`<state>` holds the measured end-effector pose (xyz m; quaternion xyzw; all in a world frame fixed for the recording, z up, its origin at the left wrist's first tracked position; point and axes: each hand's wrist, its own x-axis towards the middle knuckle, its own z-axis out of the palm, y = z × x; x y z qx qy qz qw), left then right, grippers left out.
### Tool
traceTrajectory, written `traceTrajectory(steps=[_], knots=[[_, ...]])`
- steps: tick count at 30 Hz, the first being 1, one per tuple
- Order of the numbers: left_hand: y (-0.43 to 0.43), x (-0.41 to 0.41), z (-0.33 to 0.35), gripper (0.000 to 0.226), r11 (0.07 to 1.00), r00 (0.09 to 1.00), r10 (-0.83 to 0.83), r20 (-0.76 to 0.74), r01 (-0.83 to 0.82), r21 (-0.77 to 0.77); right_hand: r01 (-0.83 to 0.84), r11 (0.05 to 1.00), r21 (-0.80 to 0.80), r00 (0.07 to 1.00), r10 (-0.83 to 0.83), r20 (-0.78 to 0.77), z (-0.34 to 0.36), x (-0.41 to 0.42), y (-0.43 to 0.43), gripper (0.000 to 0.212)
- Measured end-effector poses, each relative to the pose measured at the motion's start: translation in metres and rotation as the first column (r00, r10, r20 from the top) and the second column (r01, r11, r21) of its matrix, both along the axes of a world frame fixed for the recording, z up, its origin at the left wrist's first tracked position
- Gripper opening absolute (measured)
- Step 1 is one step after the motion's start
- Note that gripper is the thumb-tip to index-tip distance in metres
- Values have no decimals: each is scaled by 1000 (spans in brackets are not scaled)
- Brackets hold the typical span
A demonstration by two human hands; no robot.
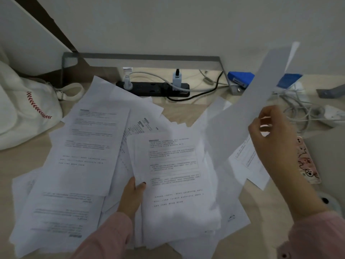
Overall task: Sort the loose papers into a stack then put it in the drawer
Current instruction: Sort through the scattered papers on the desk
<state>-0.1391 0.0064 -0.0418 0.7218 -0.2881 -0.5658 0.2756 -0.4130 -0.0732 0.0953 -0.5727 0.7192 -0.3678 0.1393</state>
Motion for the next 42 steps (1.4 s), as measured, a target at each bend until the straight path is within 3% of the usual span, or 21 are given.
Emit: traceTrajectory(steps=[3, 7, 15, 18, 21, 23, 25, 27, 28, 29, 31, 32, 33, 35, 37, 42], knots=[[4, -2, 2, 35, 1000, 999, 18, -39, -17, 7, -163, 984, 67, 959, 174, -225, 14, 21, 20, 6], [8, 0, 2, 36, 1000, 997, 23, -70, -23, 5, -378, 916, 137, 832, 401, -383, 4, 57, 44, 9], [8, 3, 5, 34, 998, 990, 49, -129, -43, 45, -484, 822, 299, 743, 567, -354, -57, 104, 71, 5], [8, 2, 11, 32, 999, 986, 45, -163, -41, 28, -516, 764, 389, 693, 638, -334, -76, 109, 77, 28], [9, 7, 6, 26, 998, 983, 55, -176, -48, 48, -448, 764, 463, 694, 625, -359, -94, 104, 82, 32], [11, 12, 2, 20, 996, 981, 65, -184, -52, 78, -370, 783, 500, 786, 551, -280, -106, 92, 89, 20], [11, 16, -1, 14, 994, 979, 76, -190, -59, 97, -312, 763, 567, 902, 426, -76, -115, 79, 94, 13], [12, 16, -3, 14, 994, 980, 65, -188, -47, 96, -247, 787, 566, 967, 161, 197, -114, 70, 100, 16], [12, 16, -3, 15, 995, 981, 60, -186, -44, 87, -177, 817, 549, 943, -19, 333, -113, 67, 103, 12], [13, 16, -3, 11, 996, 980, 60, -191, -45, 82, -101, 826, 554, 858, -210, 469, -113, 64, 104, 8], [13, 15, -3, 11, 996, 978, 67, -200, -53, 76, -50, 810, 584, 495, -488, 719, -116, 62, 104, 13], [13, 14, -3, 11, 996, 978, 68, -198, -54, 76, -61, 808, 586, 309, -543, 781, -118, 62, 104, 20], [13, 13, -3, 12, 996, 979, 62, -195, -48, 72, -74, 807, 586, 182, -567, 803, -119, 63, 102, 26], [12, 11, -3, 16, 997, 979, 47, -199, -35, 62, -76, 810, 581, 81, -576, 814, -120, 67, 94, 29], [13, 12, -4, 17, 998, 974, 52, -220, -41, 57, -61, 804, 591, 117, -583, 804, -123, 70, 87, 34], [12, 15, -2, 21, 997, 965, 62, -255, -47, 66, 3, 775, 632, 371, -588, 719, -122, 53, 79, 37]])
